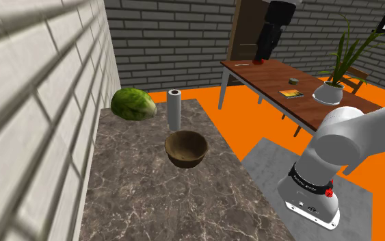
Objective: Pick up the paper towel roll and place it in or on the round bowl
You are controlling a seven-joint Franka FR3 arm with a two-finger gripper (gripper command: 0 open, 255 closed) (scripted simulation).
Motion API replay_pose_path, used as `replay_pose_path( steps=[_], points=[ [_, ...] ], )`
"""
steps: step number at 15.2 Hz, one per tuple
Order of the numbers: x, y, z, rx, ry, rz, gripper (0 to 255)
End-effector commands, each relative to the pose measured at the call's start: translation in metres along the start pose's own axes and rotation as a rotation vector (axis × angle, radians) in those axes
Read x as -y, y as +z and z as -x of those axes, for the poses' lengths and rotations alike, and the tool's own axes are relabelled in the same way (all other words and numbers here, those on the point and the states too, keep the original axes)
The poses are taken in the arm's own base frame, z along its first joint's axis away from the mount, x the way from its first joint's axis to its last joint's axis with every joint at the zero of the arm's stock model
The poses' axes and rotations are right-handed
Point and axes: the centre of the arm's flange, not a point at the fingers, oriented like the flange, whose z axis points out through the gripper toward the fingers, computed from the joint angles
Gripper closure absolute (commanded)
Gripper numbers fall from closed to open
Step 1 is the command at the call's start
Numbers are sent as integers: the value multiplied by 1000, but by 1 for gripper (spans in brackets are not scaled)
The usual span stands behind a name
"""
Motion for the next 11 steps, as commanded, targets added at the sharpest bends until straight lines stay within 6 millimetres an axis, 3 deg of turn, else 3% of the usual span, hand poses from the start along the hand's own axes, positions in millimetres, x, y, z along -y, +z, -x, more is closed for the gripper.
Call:
replay_pose_path(
  steps=[1,11],
  points=[
    [0,0,0,0,0,0,0],
    [19,77,-104,-8,-25,4,0]
  ],
)
